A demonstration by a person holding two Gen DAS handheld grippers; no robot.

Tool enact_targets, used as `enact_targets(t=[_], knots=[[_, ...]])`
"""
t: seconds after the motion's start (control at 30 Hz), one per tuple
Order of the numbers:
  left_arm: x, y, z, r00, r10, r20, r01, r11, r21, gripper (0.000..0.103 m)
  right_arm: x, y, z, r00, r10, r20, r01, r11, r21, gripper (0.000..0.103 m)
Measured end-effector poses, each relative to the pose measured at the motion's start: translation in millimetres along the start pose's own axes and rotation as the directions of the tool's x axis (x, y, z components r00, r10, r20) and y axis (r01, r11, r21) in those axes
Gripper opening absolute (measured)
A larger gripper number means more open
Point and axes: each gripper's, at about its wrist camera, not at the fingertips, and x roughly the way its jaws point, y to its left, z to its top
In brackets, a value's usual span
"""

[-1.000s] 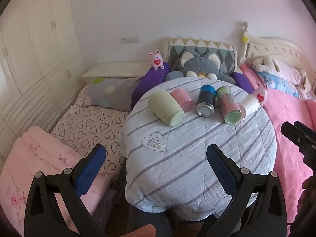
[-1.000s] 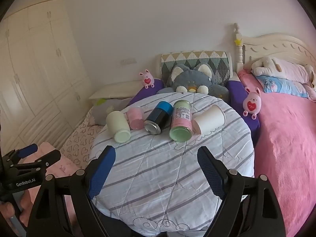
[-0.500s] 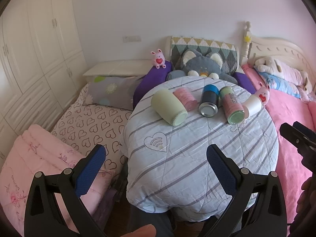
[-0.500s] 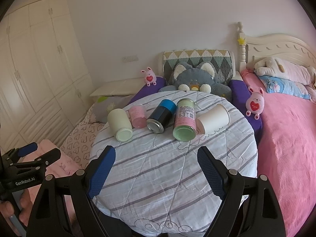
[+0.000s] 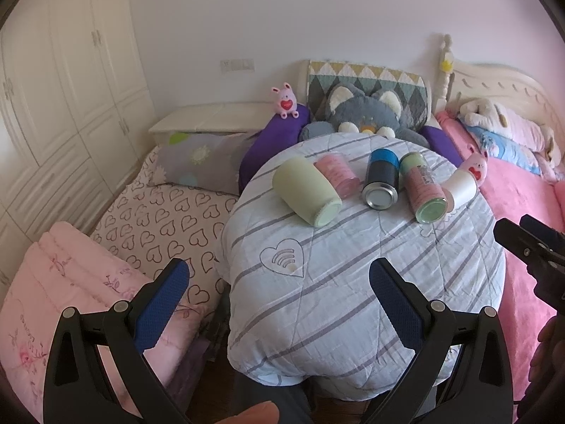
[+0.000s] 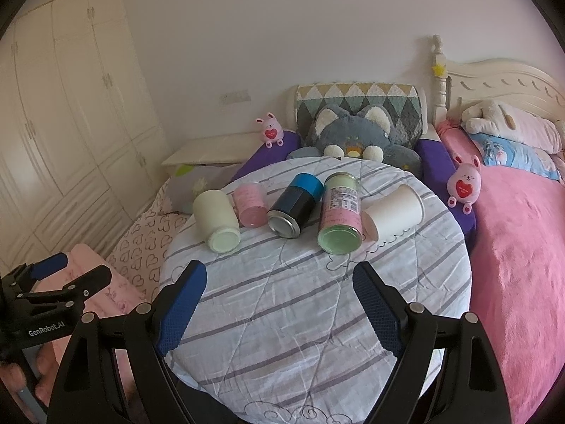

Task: Flip cup upright
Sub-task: 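Move the right tool toward the blue-and-black cup lying on its side, then close the right gripper around the blue-and-black cup and lift it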

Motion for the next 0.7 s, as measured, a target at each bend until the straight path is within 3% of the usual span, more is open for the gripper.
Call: enact_targets(t=[0.43,0.7], knots=[[53.4,7.4,21.3,0.999,-0.005,-0.048,0.004,1.000,-0.009,0.103,57.2,18.5,23.3,0.998,-0.022,-0.063,0.020,0.999,-0.034,0.086],[97.2,10.4,34.5,0.996,-0.004,-0.084,0.003,1.000,-0.012,0.103,128.2,20.1,47.9,0.992,0.000,-0.124,0.001,1.000,0.008,0.086]])
